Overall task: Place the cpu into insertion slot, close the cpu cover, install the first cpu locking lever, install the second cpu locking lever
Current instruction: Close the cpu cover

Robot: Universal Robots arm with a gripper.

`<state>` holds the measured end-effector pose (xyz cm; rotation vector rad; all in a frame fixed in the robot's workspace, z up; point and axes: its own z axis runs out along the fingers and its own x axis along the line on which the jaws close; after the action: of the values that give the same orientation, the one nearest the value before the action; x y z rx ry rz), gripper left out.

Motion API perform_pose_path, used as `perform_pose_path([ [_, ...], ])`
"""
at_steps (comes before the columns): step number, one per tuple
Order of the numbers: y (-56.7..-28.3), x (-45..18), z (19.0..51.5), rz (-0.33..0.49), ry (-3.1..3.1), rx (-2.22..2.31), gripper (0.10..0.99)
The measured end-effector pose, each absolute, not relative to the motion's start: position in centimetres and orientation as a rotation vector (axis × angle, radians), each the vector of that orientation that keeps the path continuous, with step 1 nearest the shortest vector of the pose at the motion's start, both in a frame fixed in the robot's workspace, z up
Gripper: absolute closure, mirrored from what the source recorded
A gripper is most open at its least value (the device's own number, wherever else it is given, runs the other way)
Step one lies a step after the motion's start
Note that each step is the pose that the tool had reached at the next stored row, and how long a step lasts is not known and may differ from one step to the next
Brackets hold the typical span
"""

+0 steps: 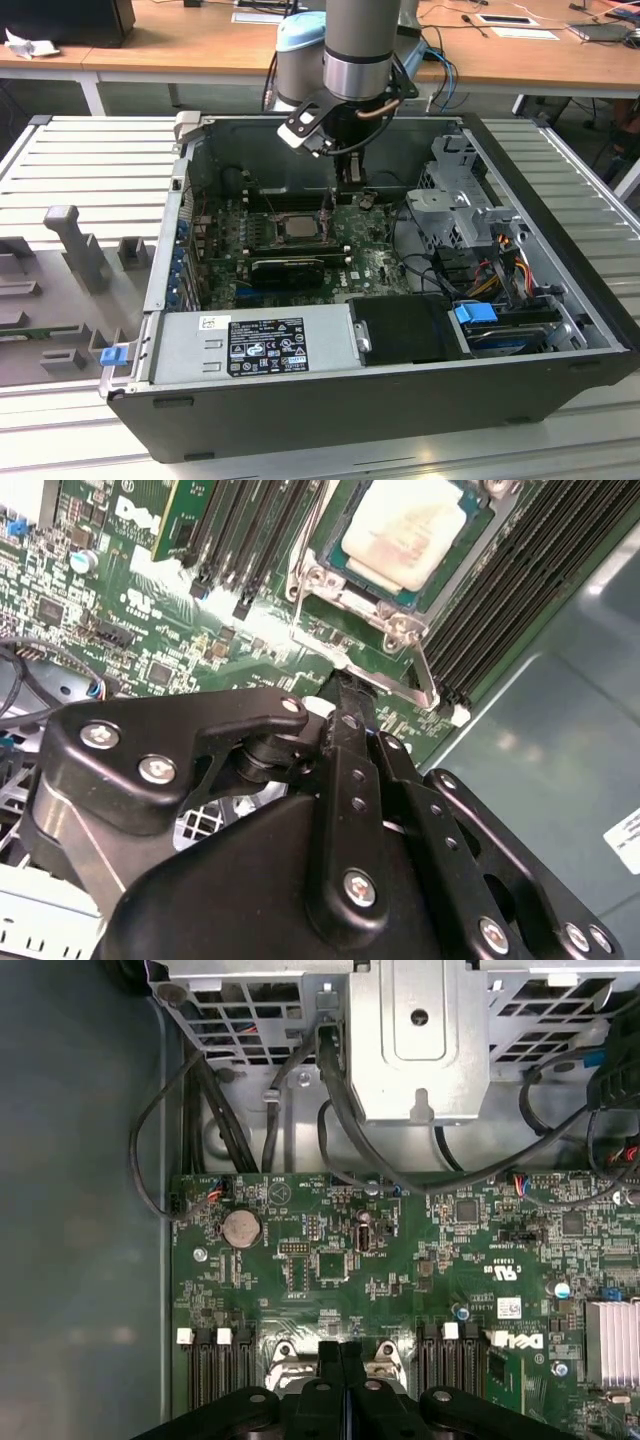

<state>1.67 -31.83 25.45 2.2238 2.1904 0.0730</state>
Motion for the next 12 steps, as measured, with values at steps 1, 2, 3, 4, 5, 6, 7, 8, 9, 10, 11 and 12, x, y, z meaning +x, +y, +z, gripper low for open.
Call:
perform_pose_path([
  [1, -31.8, 1.4, 25.4, 0.073, 2.191, 2.224, 0.98],
  [2, -31.8, 1.1, 25.4, 0.073, 2.19, 2.224, 0.98],
  [3, -31.8, 0.8, 25.4, 0.073, 2.19, 2.224, 0.98],
  [4, -31.8, 0.6, 25.4, 0.073, 2.19, 2.224, 0.98],
  [5, -31.8, 0.4, 25.4, 0.073, 2.191, 2.224, 0.98],
  [6, -31.8, 0.2, 25.4, 0.073, 2.191, 2.224, 0.98],
  [7, -31.8, -0.1, 25.4, 0.073, 2.19, 2.224, 0.98],
  [8, -31.8, -0.4, 25.4, 0.073, 2.19, 2.224, 0.98],
  [9, -31.8, -0.6, 25.3, 0.074, 2.19, 2.224, 0.98],
  [10, -31.8, -0.8, 25.3, 0.073, 2.19, 2.224, 0.98],
  [11, -31.8, -0.9, 25.2, 0.073, 2.19, 2.224, 0.98],
  [12, -31.8, -0.9, 25.0, 0.073, 2.191, 2.224, 0.98],
])
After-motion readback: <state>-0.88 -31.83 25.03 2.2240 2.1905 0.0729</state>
